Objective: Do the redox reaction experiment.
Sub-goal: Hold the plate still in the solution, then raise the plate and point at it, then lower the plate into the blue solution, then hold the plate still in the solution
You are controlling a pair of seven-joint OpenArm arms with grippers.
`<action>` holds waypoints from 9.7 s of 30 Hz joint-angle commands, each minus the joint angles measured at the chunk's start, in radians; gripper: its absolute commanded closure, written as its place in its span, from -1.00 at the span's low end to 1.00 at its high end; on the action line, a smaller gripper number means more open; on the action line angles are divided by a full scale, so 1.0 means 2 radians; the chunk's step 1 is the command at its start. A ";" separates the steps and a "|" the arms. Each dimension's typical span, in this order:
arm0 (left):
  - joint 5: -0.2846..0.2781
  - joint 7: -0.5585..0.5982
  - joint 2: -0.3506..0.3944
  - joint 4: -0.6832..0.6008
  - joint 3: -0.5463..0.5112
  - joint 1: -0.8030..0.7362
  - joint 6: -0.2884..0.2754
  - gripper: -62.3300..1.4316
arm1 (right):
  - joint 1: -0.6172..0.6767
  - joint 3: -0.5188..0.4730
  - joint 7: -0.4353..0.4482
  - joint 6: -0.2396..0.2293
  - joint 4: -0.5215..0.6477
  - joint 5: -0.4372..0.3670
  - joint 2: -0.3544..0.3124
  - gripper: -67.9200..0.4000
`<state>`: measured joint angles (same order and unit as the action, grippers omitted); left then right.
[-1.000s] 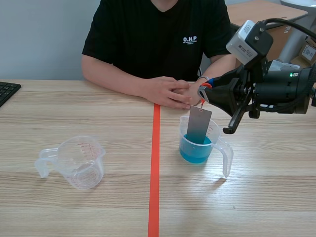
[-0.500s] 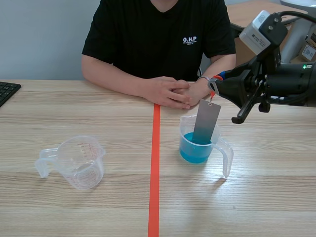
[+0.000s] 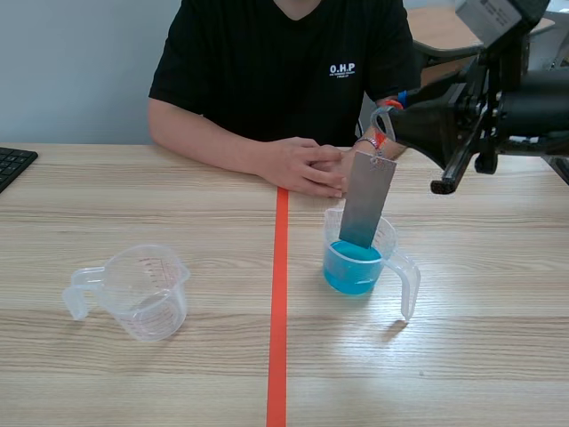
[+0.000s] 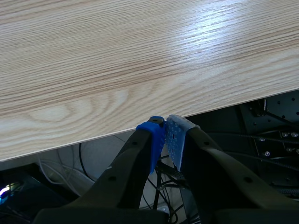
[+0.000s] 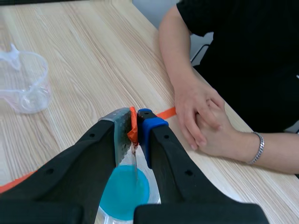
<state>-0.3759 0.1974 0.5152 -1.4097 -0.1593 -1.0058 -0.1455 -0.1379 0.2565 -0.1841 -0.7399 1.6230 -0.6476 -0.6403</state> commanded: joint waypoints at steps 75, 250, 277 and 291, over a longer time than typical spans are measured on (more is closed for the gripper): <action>0.097 -0.112 0.036 0.028 0.330 0.562 -0.030 0.80 | -0.010 -0.051 -0.079 -0.003 0.083 -0.144 -0.060 0.94; 0.014 -0.056 -0.025 -0.057 0.034 0.011 0.105 0.80 | -0.009 0.030 0.071 -0.003 -0.081 0.122 0.051 0.94; 0.014 -0.056 -0.025 -0.057 0.034 0.011 0.105 0.80 | -0.009 0.030 0.071 -0.003 -0.081 0.122 0.051 0.94; 0.014 -0.056 -0.025 -0.057 0.034 0.011 0.105 0.80 | -0.009 0.028 0.071 -0.003 -0.081 0.122 0.050 0.94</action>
<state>-0.3454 0.0792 0.4660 -1.5200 -0.0921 -0.9829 0.0677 -0.1406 0.3099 -0.0380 -0.7380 1.4574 -0.4038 -0.5262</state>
